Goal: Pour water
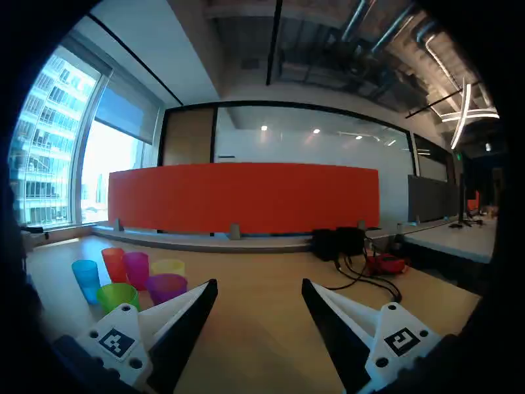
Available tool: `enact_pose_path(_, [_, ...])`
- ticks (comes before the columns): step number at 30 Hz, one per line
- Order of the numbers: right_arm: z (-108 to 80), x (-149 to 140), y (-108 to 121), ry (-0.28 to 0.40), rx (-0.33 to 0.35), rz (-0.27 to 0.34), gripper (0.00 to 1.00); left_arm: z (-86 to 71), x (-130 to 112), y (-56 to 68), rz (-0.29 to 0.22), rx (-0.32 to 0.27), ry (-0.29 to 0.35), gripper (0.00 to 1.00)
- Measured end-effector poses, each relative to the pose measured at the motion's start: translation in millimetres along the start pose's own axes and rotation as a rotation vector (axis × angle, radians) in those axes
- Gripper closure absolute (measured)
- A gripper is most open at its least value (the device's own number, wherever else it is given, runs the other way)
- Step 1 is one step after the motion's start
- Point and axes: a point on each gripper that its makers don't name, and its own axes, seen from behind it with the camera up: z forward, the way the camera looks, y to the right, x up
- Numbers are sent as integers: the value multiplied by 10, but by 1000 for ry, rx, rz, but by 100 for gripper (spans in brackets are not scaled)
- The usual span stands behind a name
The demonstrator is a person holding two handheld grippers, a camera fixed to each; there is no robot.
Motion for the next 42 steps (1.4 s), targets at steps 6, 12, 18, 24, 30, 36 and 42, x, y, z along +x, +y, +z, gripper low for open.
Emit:
enact_pose_path(6, [-51,256,-66,18,16,-14,1,50,123,53,-3,-10,-4,9])
enact_pose_path(12, [-27,557,-114,19,39,-28,1,121,338,53,-16,-12,-19,9])
enact_pose_path(18, [61,862,-193,10,74,-32,1,217,673,83,0,-32,-14,9])
enact_pose_path(24, [170,1144,-257,8,98,-37,1,328,1066,120,14,-60,6,9])
enact_pose_path(30, [254,1352,-276,-8,114,-47,1,396,1473,147,12,-84,29,9])
enact_pose_path(36, [304,1576,-304,-19,138,-25,1,454,1764,139,-4,-96,29,9])
enact_pose_path(42, [341,1797,-316,-18,158,-24,1,496,1968,169,-1,-120,22,9])
